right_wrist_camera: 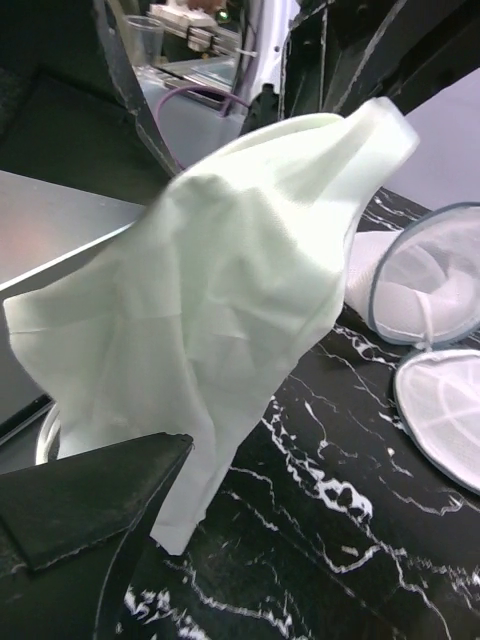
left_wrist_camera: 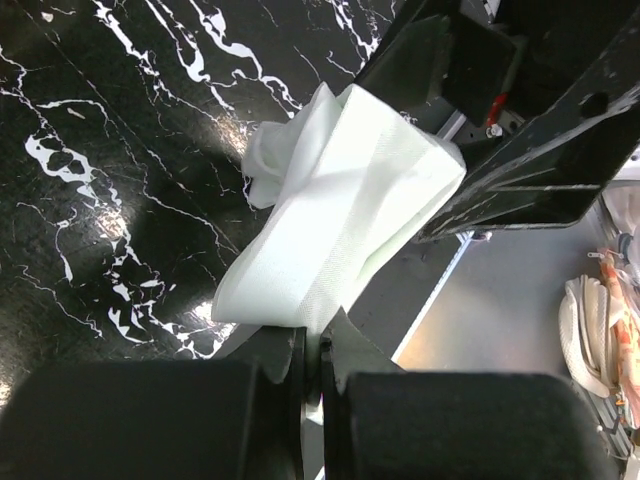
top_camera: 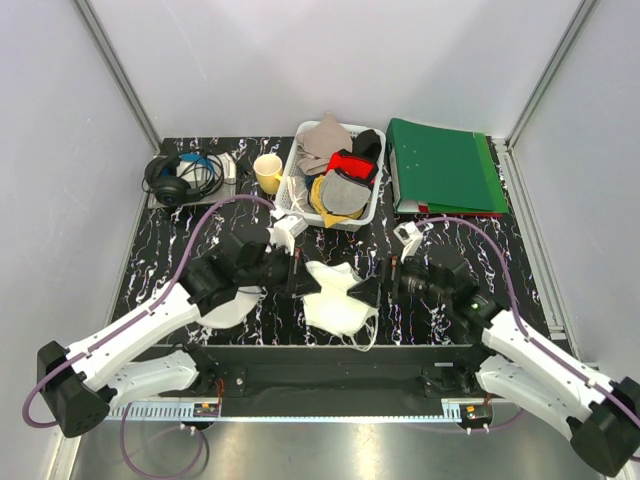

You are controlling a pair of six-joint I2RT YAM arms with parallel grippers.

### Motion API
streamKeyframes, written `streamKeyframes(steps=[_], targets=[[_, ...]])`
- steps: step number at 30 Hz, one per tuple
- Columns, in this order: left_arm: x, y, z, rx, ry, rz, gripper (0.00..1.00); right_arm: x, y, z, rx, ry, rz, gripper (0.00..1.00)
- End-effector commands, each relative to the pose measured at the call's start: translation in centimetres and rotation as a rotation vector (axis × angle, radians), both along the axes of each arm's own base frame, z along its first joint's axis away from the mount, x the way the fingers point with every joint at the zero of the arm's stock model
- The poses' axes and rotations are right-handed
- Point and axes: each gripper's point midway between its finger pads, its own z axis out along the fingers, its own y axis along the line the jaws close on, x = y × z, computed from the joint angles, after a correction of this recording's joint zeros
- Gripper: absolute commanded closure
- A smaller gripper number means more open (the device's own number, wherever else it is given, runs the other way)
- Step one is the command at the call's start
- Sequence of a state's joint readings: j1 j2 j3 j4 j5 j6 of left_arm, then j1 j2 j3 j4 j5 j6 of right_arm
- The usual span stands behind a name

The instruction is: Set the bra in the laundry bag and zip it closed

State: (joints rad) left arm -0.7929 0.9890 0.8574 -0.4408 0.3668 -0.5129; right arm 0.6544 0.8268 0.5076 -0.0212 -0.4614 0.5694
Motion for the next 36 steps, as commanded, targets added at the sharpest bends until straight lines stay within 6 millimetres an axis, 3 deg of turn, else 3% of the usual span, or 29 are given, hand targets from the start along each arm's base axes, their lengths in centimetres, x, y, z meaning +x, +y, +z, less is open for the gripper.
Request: streamKeyframes(steps=[1,8,15,25,32,36], targets=[[0.1,-0.8,3.2,-0.078,-0.044,-0.028,1.0,0.6,-1.8,1.4,-0.05,-0.043,-0.1,0.0],[0.3,-0.4,2.6,-0.039,0.007,0.009,1.0,-1.0,-3.0,4.2,-0.024,-0.081,-0.098,0.0],[-0.3,-0.9,3.5,-0.076,0.026,-0.029,1.0,-0.9,-2.0,2.6,-0.043,-0.087,-0.039,0.0],[-0.9,-1.3,5.6,-0.171,0.014,-0.047,1.0,-1.4,0.9,3.6,0.098,-0.086,0.069,0.0],[-0.6,-2.0,7.1,-0.255,0.0,-0.044,1.0,-2.4,1.5,3.9,0.171,-0.051,0.112,0.0],[-0.5,-2.2,7.1,-0.271,0.003,-0.043,1.0,-3.0,1.9,5.1,0.247,-0.031,0.129,0.0]])
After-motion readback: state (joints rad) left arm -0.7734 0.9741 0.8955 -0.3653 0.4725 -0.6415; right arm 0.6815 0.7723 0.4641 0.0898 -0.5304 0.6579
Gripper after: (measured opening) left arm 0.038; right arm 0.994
